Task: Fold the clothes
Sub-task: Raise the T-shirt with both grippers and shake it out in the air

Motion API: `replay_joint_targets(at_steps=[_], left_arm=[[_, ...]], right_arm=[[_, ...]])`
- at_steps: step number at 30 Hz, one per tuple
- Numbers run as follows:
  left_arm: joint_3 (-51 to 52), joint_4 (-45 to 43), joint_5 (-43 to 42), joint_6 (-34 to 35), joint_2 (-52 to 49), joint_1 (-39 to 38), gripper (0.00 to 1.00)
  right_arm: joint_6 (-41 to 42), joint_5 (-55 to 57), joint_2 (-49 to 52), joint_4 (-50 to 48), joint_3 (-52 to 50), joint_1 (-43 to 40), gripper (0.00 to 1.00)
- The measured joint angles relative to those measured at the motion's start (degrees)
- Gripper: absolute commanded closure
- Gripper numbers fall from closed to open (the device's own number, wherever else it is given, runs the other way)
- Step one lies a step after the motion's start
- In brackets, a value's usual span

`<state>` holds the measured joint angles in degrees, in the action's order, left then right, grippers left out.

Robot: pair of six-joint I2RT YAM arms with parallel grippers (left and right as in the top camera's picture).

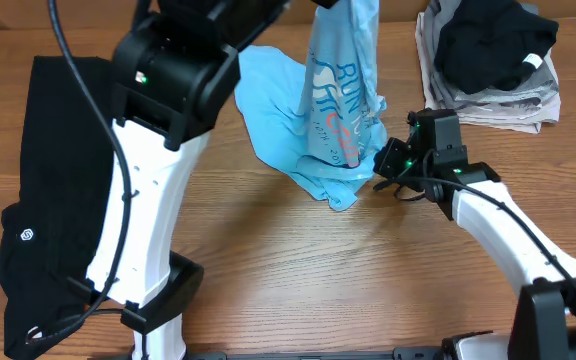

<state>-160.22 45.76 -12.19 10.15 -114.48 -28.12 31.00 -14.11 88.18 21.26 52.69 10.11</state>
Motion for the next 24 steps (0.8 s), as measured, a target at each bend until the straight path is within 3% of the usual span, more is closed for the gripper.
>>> replay_joint_targets(at_steps=[11, 24], left_arm=[[0.00, 9.55, 0.46, -1.14, 3.37, 8.90, 0.96], [0.00, 12.22, 0.57, -2.47, 8.83, 13.75, 0.96]], right_arm=[[-8.26, -0.02, -14.99, 17.25, 6.16, -4.74, 0.96], [-18.84, -0.04, -17.46, 44.50, 34.71, -9.35, 0.96]])
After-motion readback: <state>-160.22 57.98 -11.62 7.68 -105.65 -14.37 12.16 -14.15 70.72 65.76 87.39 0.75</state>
